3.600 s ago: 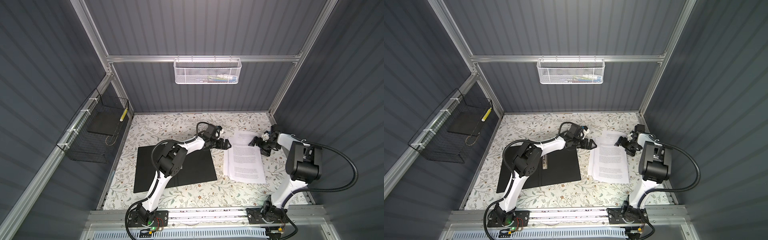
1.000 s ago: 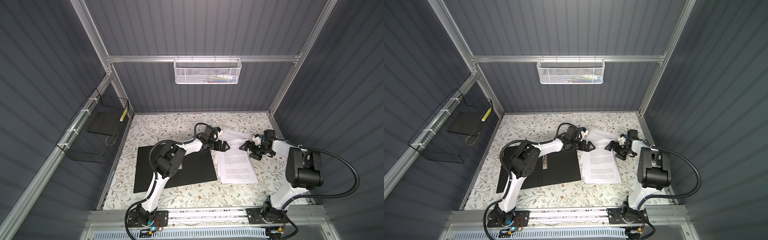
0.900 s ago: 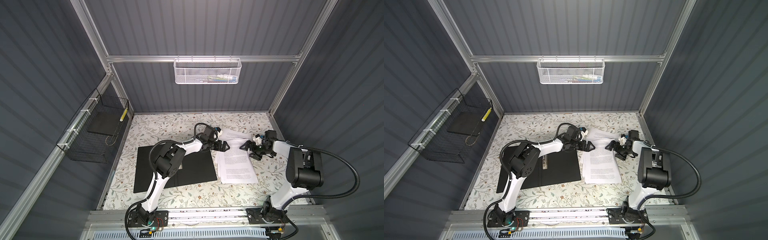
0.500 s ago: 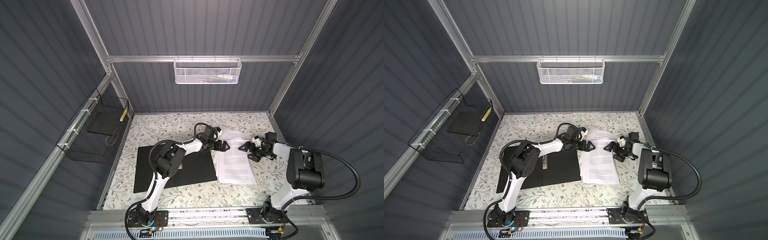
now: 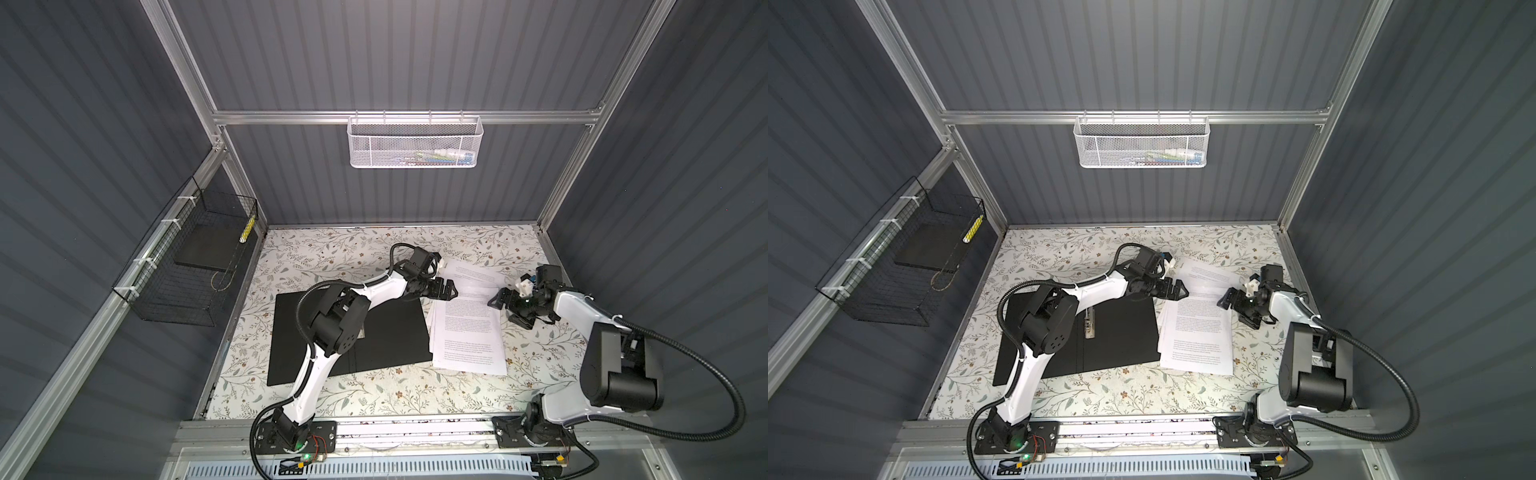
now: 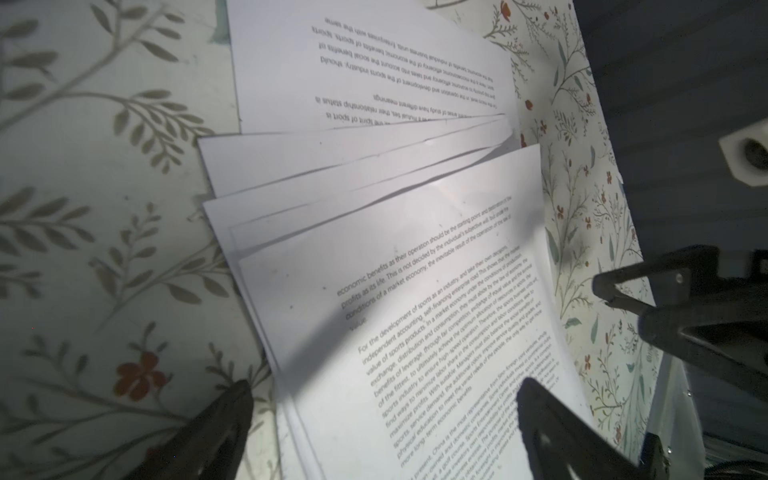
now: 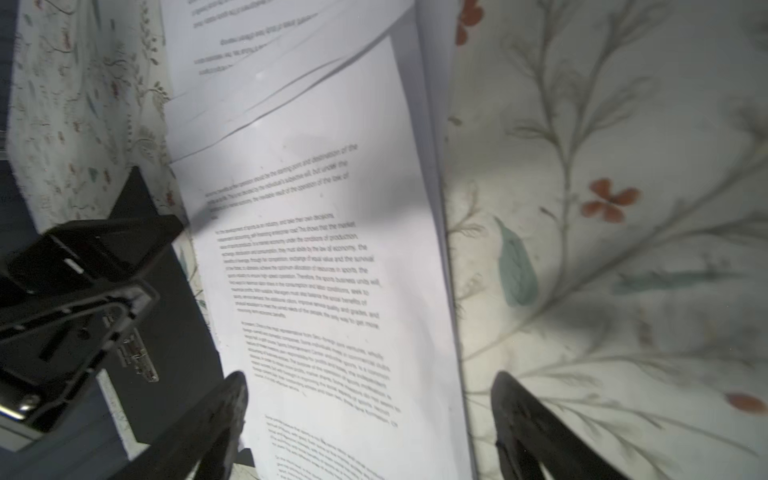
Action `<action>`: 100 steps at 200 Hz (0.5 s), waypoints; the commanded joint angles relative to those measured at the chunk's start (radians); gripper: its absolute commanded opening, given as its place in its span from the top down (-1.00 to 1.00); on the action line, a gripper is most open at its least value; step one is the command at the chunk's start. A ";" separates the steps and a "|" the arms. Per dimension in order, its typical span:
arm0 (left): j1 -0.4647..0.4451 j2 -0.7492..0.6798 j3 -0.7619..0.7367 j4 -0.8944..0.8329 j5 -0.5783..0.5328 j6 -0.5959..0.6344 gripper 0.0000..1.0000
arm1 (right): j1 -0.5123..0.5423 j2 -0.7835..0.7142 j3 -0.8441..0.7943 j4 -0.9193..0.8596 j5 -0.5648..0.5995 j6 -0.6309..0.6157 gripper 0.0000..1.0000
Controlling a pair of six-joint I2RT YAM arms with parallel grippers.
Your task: Put the files into the folder
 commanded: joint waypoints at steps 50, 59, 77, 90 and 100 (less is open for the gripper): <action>0.048 0.249 0.458 -0.084 -0.118 0.180 -0.47 | 0.316 -0.345 -0.213 -0.155 0.047 0.218 -0.17; 0.048 0.292 0.514 -0.072 -0.120 0.192 -0.04 | 0.372 -0.385 -0.245 -0.157 0.046 0.243 -0.03; 0.048 0.361 0.577 -0.004 -0.086 0.204 0.59 | 0.469 -0.433 -0.292 -0.159 0.051 0.289 0.27; 0.048 0.396 0.608 0.047 -0.047 0.207 0.70 | 0.512 -0.457 -0.317 -0.156 0.039 0.310 0.48; 0.048 0.418 0.620 0.094 -0.018 0.210 0.67 | 0.544 -0.468 -0.328 -0.155 0.041 0.326 0.71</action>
